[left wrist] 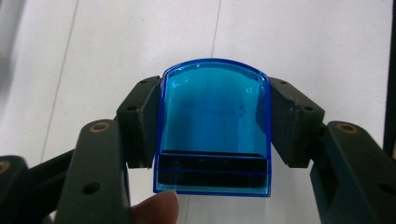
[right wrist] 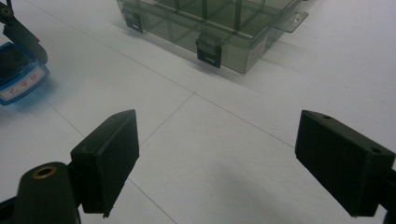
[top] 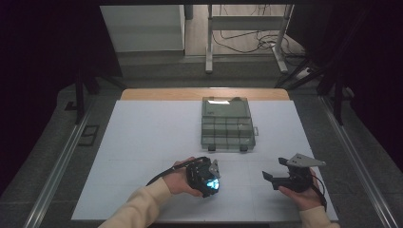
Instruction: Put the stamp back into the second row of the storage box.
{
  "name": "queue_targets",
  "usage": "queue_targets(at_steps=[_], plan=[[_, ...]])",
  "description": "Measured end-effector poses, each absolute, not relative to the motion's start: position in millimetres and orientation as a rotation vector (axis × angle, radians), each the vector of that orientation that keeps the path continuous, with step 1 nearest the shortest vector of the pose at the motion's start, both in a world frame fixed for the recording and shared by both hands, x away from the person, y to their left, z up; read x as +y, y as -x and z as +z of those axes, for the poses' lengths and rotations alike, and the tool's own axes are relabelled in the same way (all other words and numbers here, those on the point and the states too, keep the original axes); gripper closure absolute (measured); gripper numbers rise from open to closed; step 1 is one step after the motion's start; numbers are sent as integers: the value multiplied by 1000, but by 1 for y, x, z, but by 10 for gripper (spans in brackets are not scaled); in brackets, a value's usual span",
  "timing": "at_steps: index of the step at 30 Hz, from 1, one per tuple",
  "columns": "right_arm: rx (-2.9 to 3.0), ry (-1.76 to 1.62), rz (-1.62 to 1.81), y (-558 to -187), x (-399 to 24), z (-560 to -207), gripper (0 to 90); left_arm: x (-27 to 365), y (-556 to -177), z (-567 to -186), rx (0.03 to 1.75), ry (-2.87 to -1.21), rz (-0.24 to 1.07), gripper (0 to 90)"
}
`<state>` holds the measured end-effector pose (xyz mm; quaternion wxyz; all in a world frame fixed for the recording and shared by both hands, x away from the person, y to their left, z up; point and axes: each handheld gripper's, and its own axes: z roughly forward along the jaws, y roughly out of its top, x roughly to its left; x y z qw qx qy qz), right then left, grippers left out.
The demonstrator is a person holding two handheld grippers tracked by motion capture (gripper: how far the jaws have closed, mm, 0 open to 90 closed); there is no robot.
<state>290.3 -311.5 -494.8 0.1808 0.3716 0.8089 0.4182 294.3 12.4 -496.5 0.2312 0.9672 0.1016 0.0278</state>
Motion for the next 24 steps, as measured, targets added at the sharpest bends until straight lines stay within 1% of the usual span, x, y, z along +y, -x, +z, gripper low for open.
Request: queue_targets(at_steps=[6,17,24], plan=[[2286,-1048,1181,-290,-311,-495,138,17,-291,-487,285,-2630,69,414],[2282,-1050,1179,-290,-311,-495,138,31,-281,-451,312,-2560,152,414],[2281,-1052,1179,-290,-311,-495,139,39,-282,-441,347,-2525,169,414]])
